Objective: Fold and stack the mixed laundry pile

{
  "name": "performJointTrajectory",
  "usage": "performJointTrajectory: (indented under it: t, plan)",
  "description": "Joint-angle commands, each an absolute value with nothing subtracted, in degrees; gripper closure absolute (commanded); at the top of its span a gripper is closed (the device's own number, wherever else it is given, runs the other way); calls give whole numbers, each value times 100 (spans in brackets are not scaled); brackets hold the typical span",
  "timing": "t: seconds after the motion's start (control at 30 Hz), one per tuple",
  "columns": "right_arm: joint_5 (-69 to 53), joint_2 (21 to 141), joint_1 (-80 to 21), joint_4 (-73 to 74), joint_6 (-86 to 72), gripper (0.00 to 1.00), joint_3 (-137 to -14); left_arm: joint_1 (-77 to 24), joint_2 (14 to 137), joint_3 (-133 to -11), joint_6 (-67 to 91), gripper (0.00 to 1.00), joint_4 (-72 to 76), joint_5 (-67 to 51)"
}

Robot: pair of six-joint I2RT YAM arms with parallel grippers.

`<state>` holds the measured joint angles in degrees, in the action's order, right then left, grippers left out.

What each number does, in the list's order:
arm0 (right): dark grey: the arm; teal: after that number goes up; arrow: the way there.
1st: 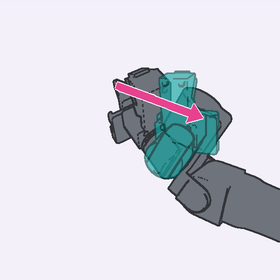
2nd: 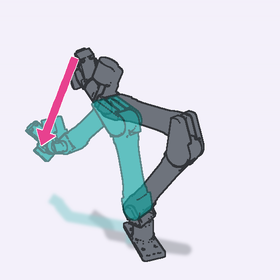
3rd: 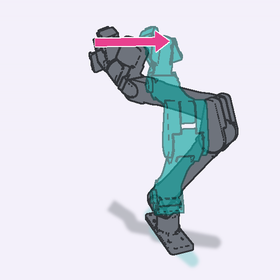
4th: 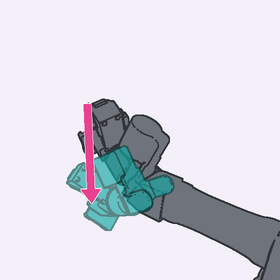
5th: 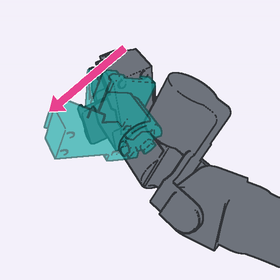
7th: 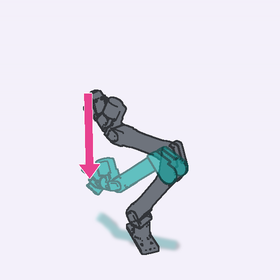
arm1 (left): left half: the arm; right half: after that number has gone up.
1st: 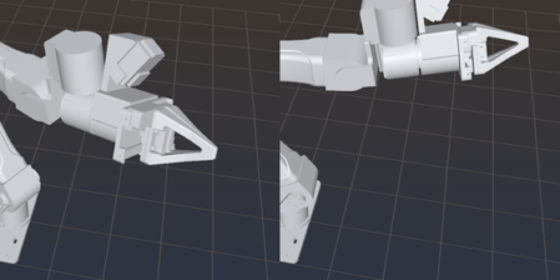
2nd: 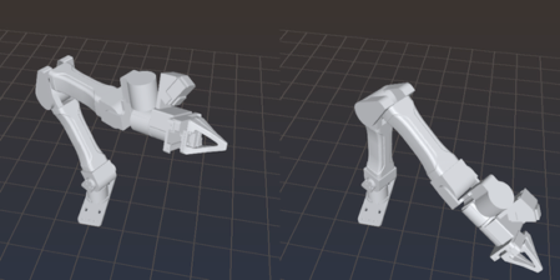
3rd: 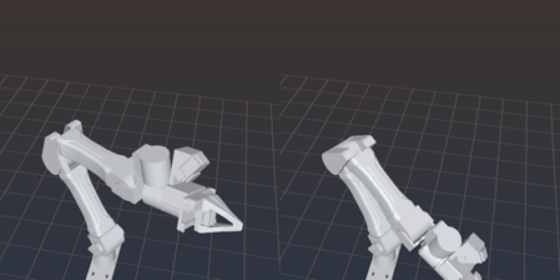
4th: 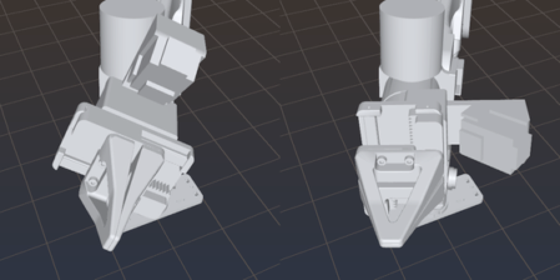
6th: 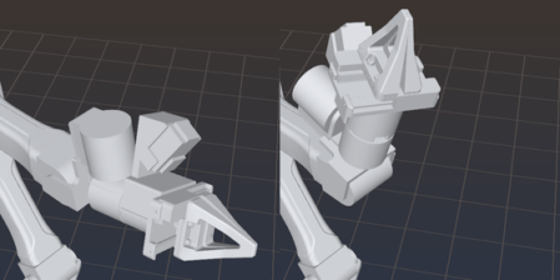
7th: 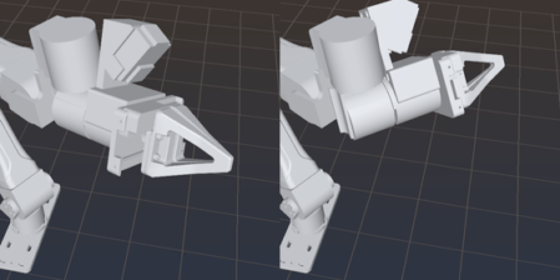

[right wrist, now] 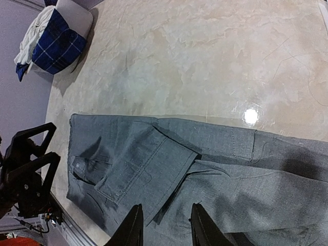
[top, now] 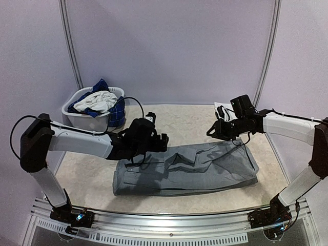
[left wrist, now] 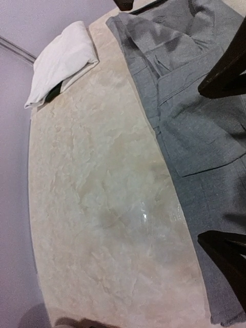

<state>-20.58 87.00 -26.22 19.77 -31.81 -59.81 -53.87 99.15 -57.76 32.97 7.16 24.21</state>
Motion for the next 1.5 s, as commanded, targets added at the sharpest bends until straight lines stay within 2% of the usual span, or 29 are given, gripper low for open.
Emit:
performJointTrajectory:
  t: [0.0,0.1,0.2,0.27,0.43,0.63,1.2,1.47]
  plan:
    - [-2316,8869,-2610,1890,-3070,68,-5900,-5762,9796,-6412,2399,13,35,2810]
    - [-2230,8958,-2606,1905,-3042,68,-5842,-6201,10275,-7327,1485,20,-894,2493]
    - [-1800,8928,-2591,2003,-3082,69,-5728,-6694,10876,-8285,547,21,-1778,2222]
    - [-1608,8822,-2495,2076,-3089,69,-5608,-6981,11223,-8777,39,20,-2381,2441]
    - [-1651,8394,-2054,2079,-3085,69,-5147,-7088,11538,-9163,-651,25,-3252,2191]
    - [-1609,7958,-1934,2076,-3094,68,-4884,-7128,11698,-9266,-1166,25,-3542,2319]
    - [-1856,7910,-1932,1853,-3114,68,-4660,-7094,12680,-10147,-1828,31,-3296,3011]
    - [-1946,7937,-1932,1781,-3103,68,-4623,-6932,13023,-10457,-1938,44,-3445,3144]
